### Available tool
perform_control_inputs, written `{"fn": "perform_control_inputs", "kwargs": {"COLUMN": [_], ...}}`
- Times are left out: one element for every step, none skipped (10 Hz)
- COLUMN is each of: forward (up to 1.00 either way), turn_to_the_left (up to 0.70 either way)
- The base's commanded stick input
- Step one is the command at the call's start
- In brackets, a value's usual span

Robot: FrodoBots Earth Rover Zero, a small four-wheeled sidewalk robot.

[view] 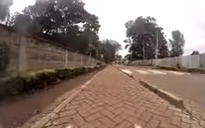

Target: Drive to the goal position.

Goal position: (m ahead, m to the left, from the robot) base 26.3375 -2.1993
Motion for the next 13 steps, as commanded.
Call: {"fn": "perform_control_inputs", "kwargs": {"forward": [0.7, 0.7, 0.7, 0.7, 0.7, 0.7, 0.7, 0.7, 0.7, 0.7, 0.7, 0.7, 0.7], "turn_to_the_left": [0.0, 0.0, 0.0, 0.0, 0.0, -0.05, -0.21, -0.35, -0.35, -0.35, -0.18, -0.01, 0.0]}}
